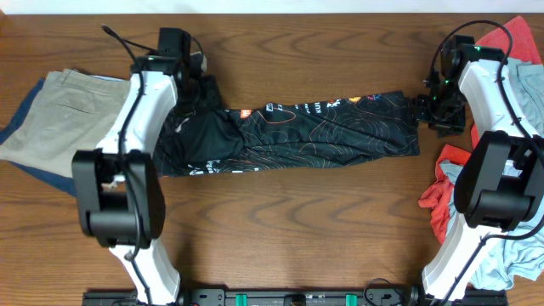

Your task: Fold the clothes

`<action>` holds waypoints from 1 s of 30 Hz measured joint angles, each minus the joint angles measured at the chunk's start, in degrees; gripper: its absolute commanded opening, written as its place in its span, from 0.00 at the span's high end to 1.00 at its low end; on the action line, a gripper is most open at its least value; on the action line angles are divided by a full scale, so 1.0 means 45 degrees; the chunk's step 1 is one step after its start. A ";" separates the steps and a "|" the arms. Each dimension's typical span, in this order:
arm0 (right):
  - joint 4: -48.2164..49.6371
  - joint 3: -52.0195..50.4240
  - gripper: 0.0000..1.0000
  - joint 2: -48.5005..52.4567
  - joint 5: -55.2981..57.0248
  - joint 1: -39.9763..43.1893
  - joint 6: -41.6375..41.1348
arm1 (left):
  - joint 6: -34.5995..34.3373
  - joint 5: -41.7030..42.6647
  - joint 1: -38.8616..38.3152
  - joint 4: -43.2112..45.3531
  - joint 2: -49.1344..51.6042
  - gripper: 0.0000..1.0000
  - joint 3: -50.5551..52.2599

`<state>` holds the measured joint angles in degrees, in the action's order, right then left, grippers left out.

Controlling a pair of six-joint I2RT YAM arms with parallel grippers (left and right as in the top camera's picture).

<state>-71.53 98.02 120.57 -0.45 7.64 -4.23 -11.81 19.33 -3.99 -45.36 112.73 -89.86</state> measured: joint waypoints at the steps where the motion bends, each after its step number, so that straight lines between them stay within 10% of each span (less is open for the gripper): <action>1: 0.0000 0.0000 0.31 0.0000 0.0000 0.0000 0.0000 | -0.0005 0.0087 -0.0068 -0.0243 -0.0102 0.95 -0.0024; 9: -0.0005 -0.0005 0.31 0.0000 0.0000 0.0000 0.0000 | 0.0078 0.0389 -0.1205 -0.1394 -0.0087 0.92 0.0015; 14: -0.0112 -0.0005 0.30 0.0000 0.0000 0.0000 0.0053 | 0.0325 0.0107 -0.2089 -0.1438 -0.0087 0.41 0.0112; 30: 0.1321 -0.1452 0.21 -0.0107 -0.1860 0.0000 0.3521 | 0.0345 -0.0981 -0.2103 -0.2832 -0.0087 0.26 0.0131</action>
<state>-65.58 91.48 120.09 -8.82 7.64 11.62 -10.26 14.92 -13.45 -58.11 112.33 -89.27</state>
